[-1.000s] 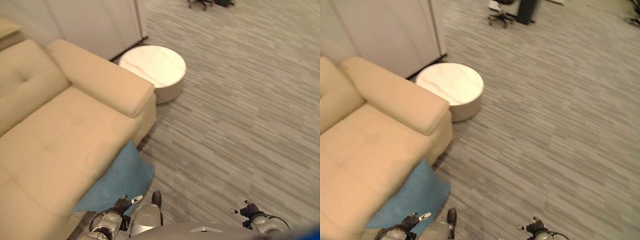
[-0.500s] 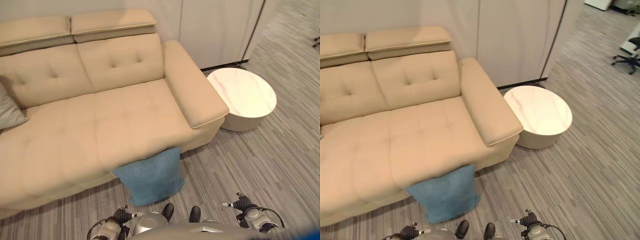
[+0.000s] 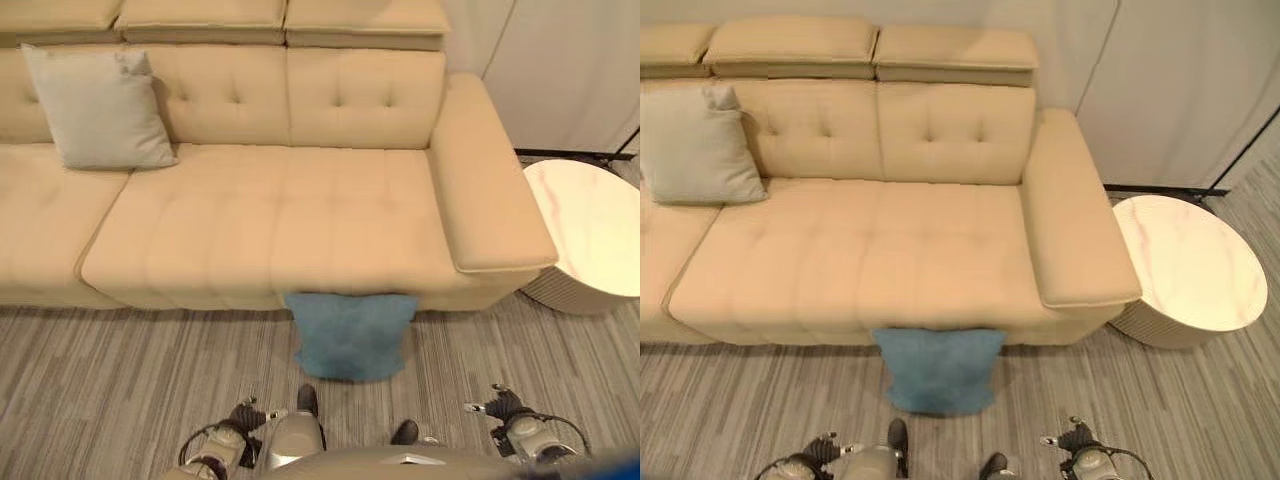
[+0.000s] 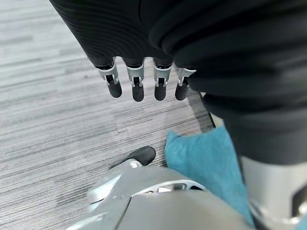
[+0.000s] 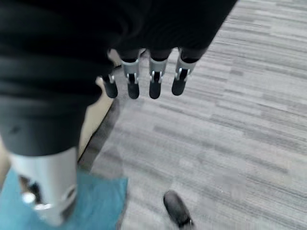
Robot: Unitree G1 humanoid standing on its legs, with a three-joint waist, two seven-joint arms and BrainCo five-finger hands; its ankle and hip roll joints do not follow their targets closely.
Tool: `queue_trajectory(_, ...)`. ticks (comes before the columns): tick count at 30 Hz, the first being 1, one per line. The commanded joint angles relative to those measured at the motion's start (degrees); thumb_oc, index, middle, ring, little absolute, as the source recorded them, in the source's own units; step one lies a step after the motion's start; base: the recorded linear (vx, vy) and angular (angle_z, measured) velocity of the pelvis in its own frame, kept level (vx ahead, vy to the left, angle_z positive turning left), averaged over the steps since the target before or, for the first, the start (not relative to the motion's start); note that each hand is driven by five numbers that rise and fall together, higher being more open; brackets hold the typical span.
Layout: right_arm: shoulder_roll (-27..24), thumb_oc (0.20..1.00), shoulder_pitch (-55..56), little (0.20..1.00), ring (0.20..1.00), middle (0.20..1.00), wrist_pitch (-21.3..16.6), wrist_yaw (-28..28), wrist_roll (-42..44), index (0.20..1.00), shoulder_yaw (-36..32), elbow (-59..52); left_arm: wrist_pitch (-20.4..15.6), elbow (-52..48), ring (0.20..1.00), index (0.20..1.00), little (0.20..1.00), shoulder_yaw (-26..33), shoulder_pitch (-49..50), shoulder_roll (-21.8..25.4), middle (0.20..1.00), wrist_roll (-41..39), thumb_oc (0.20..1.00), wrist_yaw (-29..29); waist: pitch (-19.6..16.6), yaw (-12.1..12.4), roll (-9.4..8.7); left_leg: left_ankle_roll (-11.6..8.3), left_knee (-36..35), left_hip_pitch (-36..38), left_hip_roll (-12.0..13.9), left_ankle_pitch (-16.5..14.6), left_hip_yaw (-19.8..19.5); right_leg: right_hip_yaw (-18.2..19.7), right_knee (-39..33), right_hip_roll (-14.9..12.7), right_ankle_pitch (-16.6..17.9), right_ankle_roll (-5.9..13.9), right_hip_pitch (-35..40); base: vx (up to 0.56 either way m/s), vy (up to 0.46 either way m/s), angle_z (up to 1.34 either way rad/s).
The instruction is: Pick up all the scattered cushions and arrange them neatly on the sofa.
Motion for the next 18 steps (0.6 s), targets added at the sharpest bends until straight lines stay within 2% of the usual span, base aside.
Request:
queue_trajectory(1, -1.7, 1.0, -2.5, 1.0, 1.0, 1.0, -0.3, -0.7, 0.7, 1.0, -0.2, -0.2, 0.1, 1.3, 1.0, 1.0, 1.0, 0.6, -0.5, -0.3, 1.0, 2.2, 1.0, -0.5, -1.1, 1.0, -0.74, -3.86, 2.6, -1.5, 1.2, -4.0, -3.3, 2.0, -0.7, 2.0, -1.9, 2.17, 0.7, 0.09, 0.14, 0.19)
queue_trajectory(2, -1.5, 1.0, -2.4, 1.0, 1.0, 1.0, -0.4, -0.7, 0.5, 1.0, -0.1, -0.4, 0.1, 1.4, 1.0, 1.0, 1.0, 0.7, -0.4, -0.1, 1.0, 2.3, 1.0, -0.6, -1.2, 1.2, -0.84, -3.56, 1.8, -0.9, 0.8, -4.1, -3.5, 1.9, 0.0, 1.7, -2.1, 2.39, 0.8, 0.1, 0.195, 0.19)
queue_trajectory(5, -1.0, 1.0, -2.9, 1.0, 1.0, 1.0, -0.2, -0.2, -0.2, 1.0, 0.2, -1.4, 0.1, 1.0, 1.0, 1.0, 1.0, 1.2, -0.3, 0.9, 1.0, 2.2, 1.0, -0.6, -0.7, 1.5, -0.59, -1.73, 0.9, 0.6, -0.3, -5.3, -4.0, 2.7, 9.5, -1.1, -2.9, 3.36, -2.5, 0.03, 0.23, 0.07)
queue_trajectory(6, -0.8, 1.0, -3.6, 1.0, 1.0, 1.0, -0.1, -0.1, -0.6, 1.0, 0.6, -1.7, 0.1, 0.7, 1.0, 1.0, 1.0, 1.5, -0.8, 1.6, 1.0, 1.9, 1.0, -0.3, 0.3, 1.5, -0.22, -0.49, 1.5, 0.1, -0.7, -4.6, -4.1, 3.4, 14.8, -2.7, -1.2, 3.71, -5.5, -0.04, 0.215, -0.12)
queue_trajectory(7, -0.8, 1.0, -3.7, 1.0, 1.0, 1.0, -0.2, 0.1, -0.6, 1.0, 0.6, -1.9, -0.3, 0.7, 1.0, 1.0, 1.0, 1.6, -0.9, 2.1, 1.0, 1.5, 1.0, -0.1, 0.7, 1.1, 0.1, -0.19, 1.3, 0.5, -1.2, -4.7, -5.2, 6.9, 16.4, -2.5, -0.8, 4.16, -7.4, 0.01, 0.138, -0.06)
queue_trajectory(8, -0.9, 1.0, -3.7, 1.0, 1.0, 1.0, -0.3, -0.1, -0.5, 1.0, 0.4, -1.7, -0.7, 0.5, 1.0, 1.0, 1.0, 1.8, -0.8, 2.2, 1.0, 1.0, 1.0, -0.1, 0.6, 0.8, 0.33, -0.21, 0.4, 1.2, -1.7, -4.6, -6.3, 10.1, 14.0, -1.3, -1.2, 3.83, -7.9, 0.14, 0.006, 0.14)
queue_trajectory(10, -1.2, 1.0, -3.7, 1.0, 1.0, 1.0, -0.1, -0.2, -0.1, 1.0, 0.2, -1.7, -1.0, 0.6, 1.0, 1.0, 1.0, 1.4, -1.0, 2.3, 1.0, 0.9, 1.0, 0.0, 0.6, -0.6, 0.13, -0.49, -0.2, 1.9, -2.5, -4.5, -8.8, 16.0, 8.1, 0.6, 0.5, 4.05, -9.7, 0.18, -0.094, 0.54)
queue_trajectory(13, -1.7, 1.0, -3.1, 1.0, 1.0, 1.0, -0.5, -0.5, -0.1, 1.0, 0.1, -1.3, -1.1, 1.2, 1.0, 1.0, 1.0, 1.2, -1.3, 1.6, 1.0, 1.2, 1.0, 0.1, 0.0, -1.1, -0.43, -2.09, -0.6, 2.0, -2.3, -4.0, -10.3, 14.2, 3.2, 1.7, 1.2, 3.73, -6.4, 0.14, -0.17, 0.81)
queue_trajectory(18, -2.2, 1.0, -2.6, 1.0, 1.0, 1.0, -0.8, -0.6, -0.2, 1.0, 0.4, -1.1, -1.1, 0.4, 1.0, 1.0, 1.0, 0.8, -1.6, 1.1, 1.0, 1.0, 1.0, 0.2, -0.5, -1.6, -0.43, -3.3, -1.3, 2.3, -1.5, -3.4, -11.1, 11.7, 0.4, 2.4, 0.9, 3.04, -3.6, 0.08, -0.078, 0.4)
